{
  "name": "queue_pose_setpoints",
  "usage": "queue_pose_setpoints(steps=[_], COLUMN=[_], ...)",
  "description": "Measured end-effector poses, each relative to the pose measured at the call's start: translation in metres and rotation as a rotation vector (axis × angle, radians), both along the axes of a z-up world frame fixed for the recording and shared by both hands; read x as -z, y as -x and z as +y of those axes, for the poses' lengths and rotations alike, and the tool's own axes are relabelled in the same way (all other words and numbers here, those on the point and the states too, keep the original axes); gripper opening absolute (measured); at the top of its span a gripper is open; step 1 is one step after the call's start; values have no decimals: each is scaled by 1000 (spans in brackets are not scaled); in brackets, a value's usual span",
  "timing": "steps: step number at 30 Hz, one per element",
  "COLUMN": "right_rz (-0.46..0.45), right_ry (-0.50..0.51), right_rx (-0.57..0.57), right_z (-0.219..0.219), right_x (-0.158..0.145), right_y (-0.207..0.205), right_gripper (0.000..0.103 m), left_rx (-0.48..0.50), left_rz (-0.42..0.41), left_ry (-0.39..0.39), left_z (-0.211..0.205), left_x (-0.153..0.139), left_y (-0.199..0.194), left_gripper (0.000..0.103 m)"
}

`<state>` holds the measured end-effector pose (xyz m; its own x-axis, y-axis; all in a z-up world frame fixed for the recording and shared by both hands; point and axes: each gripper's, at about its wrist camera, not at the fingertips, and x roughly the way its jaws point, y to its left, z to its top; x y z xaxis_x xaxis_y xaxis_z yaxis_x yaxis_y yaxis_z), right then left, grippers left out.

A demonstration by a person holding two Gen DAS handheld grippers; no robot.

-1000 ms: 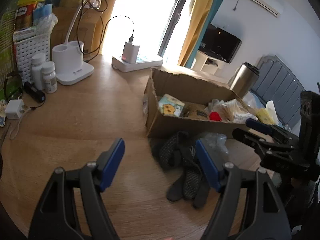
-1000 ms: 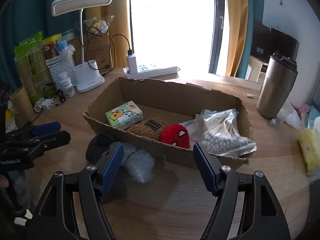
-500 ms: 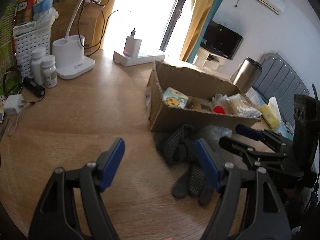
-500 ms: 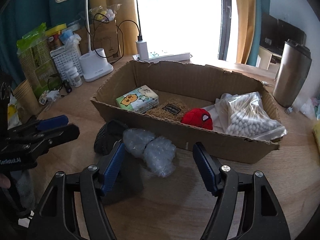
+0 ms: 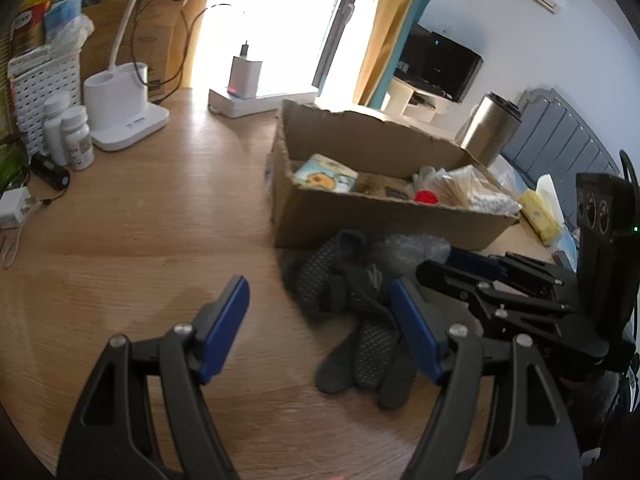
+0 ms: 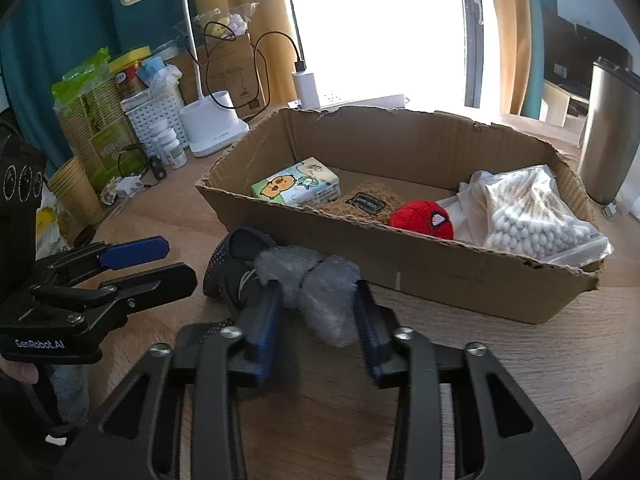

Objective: Organize soft objects
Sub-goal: 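Grasp the grey socks with the left gripper while the right gripper grasps the bubble wrap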

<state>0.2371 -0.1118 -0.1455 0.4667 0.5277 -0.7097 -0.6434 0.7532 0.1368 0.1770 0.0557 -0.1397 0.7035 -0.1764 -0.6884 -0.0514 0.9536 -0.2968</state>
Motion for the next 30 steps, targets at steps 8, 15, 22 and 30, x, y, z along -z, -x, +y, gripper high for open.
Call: queue_pose_setpoints(steps=[8, 15, 22, 30], right_rz=[-20, -9, 9, 40], right_ry=[-20, -23, -53, -19], right_rx=[40, 89, 91, 42], right_z=[-35, -72, -80, -57], right_x=[-8, -7, -4, 5], right_y=[1, 1, -3, -11], right_gripper=[24, 26, 64, 64], left_rx=[46, 76, 74, 97], left_rz=[22, 48, 92, 88], left_ry=[-29, -62, -92, -125], left_z=[-28, -48, -52, -57], left_x=[3, 9, 17, 20], left_y=[-11, -26, -41, -39], left_gripper=[75, 75, 75, 74])
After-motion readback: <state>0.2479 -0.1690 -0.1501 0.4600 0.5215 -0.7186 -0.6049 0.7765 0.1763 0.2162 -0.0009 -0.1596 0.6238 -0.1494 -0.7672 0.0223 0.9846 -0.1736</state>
